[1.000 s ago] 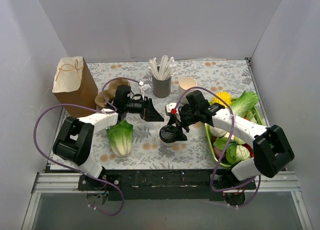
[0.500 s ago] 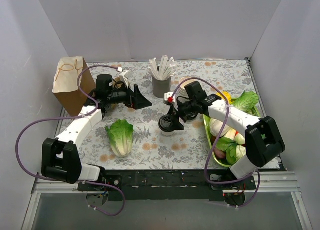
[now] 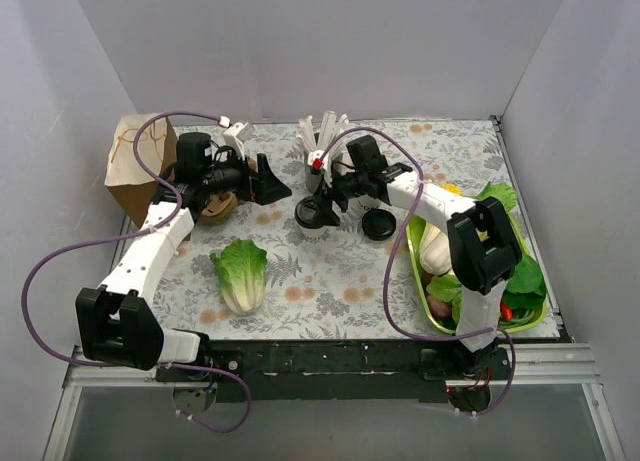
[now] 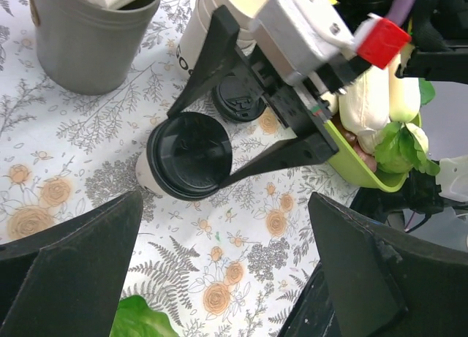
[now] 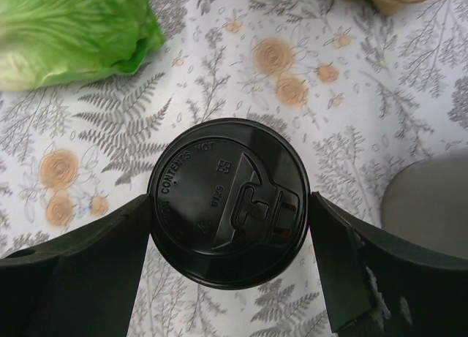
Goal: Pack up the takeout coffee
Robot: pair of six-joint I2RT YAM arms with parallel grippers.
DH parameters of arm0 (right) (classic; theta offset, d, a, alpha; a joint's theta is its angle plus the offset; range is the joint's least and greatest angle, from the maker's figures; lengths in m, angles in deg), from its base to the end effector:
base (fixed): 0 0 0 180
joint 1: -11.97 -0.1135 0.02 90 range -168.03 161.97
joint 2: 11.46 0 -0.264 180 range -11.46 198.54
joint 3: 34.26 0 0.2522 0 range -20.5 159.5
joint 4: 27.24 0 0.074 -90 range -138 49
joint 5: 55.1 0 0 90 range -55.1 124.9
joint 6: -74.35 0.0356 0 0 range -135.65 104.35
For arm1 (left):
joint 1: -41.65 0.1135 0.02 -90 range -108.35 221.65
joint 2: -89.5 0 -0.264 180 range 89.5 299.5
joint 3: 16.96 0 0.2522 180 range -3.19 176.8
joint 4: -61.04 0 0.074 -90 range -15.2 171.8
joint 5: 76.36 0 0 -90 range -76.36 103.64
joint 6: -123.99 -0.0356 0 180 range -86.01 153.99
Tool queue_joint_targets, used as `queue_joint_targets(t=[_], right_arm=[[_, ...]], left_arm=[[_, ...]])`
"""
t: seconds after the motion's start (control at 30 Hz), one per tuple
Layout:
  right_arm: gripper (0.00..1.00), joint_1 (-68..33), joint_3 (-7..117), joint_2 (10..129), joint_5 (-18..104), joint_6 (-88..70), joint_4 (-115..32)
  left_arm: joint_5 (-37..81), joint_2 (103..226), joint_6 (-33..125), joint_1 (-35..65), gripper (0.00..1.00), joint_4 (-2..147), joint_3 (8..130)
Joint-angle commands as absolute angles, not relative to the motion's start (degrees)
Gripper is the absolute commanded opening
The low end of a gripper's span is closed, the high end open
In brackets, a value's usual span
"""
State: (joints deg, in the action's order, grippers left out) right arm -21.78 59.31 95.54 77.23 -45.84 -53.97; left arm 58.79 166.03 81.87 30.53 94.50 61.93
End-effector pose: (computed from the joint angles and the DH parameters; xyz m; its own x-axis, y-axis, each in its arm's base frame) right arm 0.3352 0.2528 0.2427 -0.0418 -0.4750 -0.8790 -0.9945 0.1040 -0.0089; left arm 0.2849 -0.0817 0.3294 -0.8826 -0.3596 -0.3027 0.1148 0.4595 -0.8807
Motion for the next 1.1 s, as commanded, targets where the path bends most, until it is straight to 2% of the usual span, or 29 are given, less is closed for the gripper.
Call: queue_joint_targets(t=[0.0,0.3,0.63,1.07], right_arm=[[0.63,-21.34,65.44,99.98,74.89,-44.48,-51.81],[0.65,-20.81,70.82,105.69,74.37,-40.87,-50.67],[0.84,-19.58,71.97,105.26,74.01,-34.46,-47.42],[0.96,-19.23,71.70,104.02,76.21,-31.91,-46.10]], left_arm=[[57.33,164.48,78.38,31.36,0.98,99.58,65.88],[56.01,163.42,78.29,32.07,0.98,100.99,66.15],[53.81,163.59,75.66,32.51,0.98,103.27,68.43],[48.80,165.26,67.48,32.60,0.98,109.78,73.27]])
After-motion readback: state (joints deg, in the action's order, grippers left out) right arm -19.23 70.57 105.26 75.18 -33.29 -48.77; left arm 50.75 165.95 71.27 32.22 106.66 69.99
